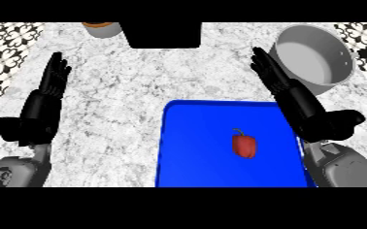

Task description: Pick the bell pepper from the tray and place it in the pot

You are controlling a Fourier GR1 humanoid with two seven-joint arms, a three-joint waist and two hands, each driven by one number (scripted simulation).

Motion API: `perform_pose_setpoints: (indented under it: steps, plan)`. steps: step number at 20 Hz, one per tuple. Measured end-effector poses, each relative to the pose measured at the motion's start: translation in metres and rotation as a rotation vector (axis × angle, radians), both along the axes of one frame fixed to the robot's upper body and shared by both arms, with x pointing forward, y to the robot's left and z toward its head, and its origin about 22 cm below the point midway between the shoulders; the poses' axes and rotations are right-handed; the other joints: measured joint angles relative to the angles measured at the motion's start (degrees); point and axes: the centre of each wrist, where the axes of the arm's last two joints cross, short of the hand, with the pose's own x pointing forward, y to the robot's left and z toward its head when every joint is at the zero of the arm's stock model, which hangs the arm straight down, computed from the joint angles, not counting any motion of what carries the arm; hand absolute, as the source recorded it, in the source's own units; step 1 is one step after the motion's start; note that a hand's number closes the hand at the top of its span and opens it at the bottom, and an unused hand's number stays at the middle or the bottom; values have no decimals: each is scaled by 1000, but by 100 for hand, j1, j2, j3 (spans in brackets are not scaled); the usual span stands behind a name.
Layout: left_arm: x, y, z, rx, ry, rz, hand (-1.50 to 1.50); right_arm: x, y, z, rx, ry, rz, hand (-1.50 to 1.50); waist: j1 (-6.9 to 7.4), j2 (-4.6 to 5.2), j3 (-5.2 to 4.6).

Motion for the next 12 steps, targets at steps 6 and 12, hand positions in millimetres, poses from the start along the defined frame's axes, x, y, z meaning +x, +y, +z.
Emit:
perform_pose_setpoints:
  steps: [6,12]
  plan:
    - [-20,37,-20,81,146,123,0,-25,-48,-43,-87,128,-475,150,-304,-8,-46]
    - [-41,57,-43,105,295,197,0,-52,-112,-59,-559,-97,-838,-150,-587,-57,-114]
